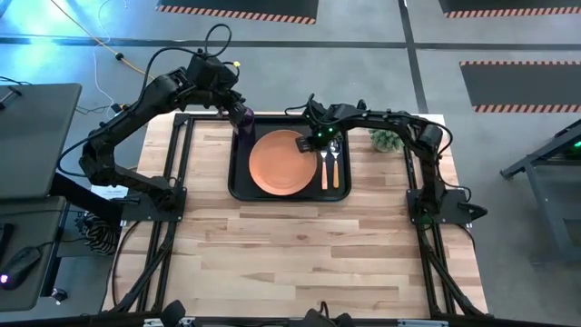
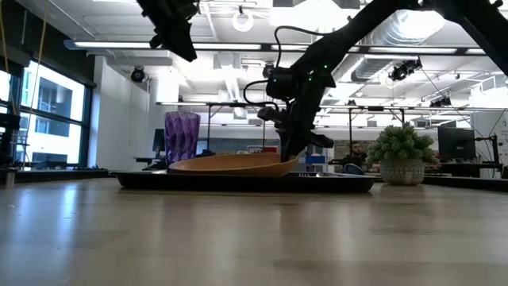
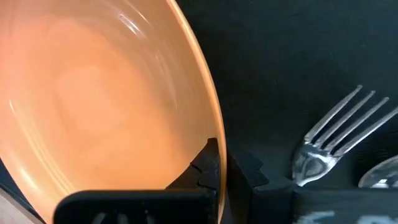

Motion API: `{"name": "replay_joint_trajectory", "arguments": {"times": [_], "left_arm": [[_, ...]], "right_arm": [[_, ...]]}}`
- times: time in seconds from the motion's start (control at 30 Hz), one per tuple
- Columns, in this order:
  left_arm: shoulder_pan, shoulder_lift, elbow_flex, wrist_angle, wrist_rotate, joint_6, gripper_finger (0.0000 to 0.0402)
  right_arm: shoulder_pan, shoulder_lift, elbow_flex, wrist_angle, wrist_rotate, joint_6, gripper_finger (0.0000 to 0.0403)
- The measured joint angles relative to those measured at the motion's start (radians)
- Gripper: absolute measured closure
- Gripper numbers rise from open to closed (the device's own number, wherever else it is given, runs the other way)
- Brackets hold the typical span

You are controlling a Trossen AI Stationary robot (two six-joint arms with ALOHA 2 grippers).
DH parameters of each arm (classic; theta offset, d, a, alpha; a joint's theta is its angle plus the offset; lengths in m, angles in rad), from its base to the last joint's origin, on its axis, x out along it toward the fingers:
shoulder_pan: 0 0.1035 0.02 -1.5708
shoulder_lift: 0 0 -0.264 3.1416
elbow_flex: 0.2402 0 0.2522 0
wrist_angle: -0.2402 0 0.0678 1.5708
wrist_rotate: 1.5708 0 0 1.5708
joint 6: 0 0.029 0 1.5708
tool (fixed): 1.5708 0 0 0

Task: Pick and place plate/cup/fork/spoon on tray
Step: Put the orange plate on the black tray to the bottom right of the violet glass cup

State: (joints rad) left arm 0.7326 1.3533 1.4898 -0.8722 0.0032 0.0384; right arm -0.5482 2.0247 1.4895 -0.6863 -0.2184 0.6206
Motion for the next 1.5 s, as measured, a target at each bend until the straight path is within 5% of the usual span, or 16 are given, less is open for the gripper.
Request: {"name": "replay_joint_trajectory", "arguments": {"times": [1.03,1.5], "left_arm": [[0.000,0.000,0.000,0.001,0.000,0.000,0.0314],[0.000,0.000,0.000,0.001,0.000,0.000,0.0314]], "right_arm": [[-0.015,0.000,0.000,-0.004,0.032,-0.019,0.0402],[-0.014,0.000,0.000,-0.005,0.053,-0.019,0.0337]]}}
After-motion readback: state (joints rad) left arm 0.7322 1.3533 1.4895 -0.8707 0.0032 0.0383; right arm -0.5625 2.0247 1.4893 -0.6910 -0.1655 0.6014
